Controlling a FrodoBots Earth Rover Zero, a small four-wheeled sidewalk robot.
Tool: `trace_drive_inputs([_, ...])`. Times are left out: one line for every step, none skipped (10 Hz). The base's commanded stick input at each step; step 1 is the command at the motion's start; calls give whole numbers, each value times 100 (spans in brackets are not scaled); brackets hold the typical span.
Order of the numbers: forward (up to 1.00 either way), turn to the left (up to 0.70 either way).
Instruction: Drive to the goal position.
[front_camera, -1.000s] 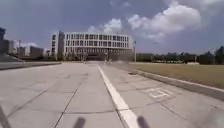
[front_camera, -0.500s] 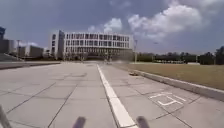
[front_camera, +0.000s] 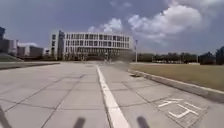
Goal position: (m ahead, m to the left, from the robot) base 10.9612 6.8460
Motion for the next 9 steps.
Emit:
trace_drive_inputs([70, 0])
trace_drive_inputs([70, 0])
trace_drive_inputs([70, 0])
trace_drive_inputs([70, 0])
trace_drive_inputs([70, 0])
trace_drive_inputs([70, 0])
trace_drive_inputs([70, 0])
trace_drive_inputs([70, 0])
trace_drive_inputs([70, 0])
